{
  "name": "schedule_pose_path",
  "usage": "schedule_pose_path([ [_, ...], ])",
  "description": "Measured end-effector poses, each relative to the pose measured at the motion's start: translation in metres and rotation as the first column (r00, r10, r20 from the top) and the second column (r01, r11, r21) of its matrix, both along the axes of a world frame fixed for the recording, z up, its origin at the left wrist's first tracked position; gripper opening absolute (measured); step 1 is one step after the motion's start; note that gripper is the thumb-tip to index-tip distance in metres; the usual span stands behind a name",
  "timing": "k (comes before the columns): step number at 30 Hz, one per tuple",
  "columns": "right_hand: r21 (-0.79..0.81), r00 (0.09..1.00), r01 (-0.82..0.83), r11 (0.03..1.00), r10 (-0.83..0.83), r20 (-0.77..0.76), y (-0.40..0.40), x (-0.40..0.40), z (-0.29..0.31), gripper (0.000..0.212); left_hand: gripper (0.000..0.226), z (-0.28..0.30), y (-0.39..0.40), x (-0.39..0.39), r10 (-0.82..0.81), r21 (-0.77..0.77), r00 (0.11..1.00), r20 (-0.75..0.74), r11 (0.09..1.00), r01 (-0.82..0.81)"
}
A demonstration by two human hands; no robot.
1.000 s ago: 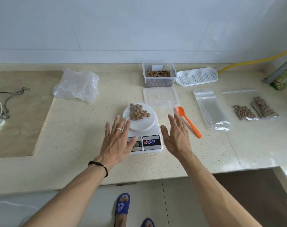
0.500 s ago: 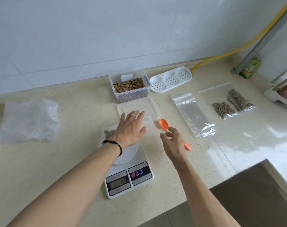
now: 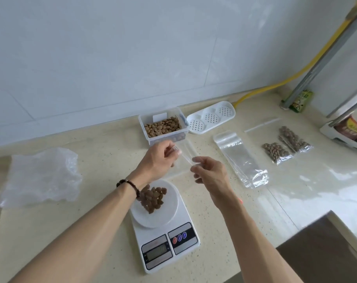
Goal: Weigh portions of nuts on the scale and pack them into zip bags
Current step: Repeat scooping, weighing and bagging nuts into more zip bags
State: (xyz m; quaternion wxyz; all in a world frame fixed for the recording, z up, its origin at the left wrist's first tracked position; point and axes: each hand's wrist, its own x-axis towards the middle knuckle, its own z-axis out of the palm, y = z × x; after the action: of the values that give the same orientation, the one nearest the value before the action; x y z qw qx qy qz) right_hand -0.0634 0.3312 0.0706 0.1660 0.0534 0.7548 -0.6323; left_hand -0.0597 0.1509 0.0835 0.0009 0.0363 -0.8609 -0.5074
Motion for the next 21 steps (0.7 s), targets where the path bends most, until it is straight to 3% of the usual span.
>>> schedule_pose_path([
  [4,-0.133,0.996,-0.086,0.987,0.084,-0.021,-0.014,-0.003,0.027,0.003,0.021,0.027,-0.011,0.021,0.045,0.172,0.999,-0.017,0.984,-0.041],
  [7,-0.147,0.991,-0.127,0.981,0.12,-0.058,-0.021,-0.003,0.05,0.01,0.02,0.045,-0.019,0.03,0.078,0.227,0.996,-0.037,0.972,-0.067],
  [17,-0.052,0.952,-0.21,0.976,0.193,-0.237,-0.02,-0.008,0.098,0.025,0.016,0.091,-0.015,0.04,0.135,0.161,0.976,-0.171,0.981,-0.107],
  [21,0.021,0.902,-0.312,0.95,0.303,-0.308,-0.007,-0.012,0.111,0.021,0.014,0.104,-0.006,0.04,0.092,0.105,0.98,-0.176,0.992,-0.074],
])
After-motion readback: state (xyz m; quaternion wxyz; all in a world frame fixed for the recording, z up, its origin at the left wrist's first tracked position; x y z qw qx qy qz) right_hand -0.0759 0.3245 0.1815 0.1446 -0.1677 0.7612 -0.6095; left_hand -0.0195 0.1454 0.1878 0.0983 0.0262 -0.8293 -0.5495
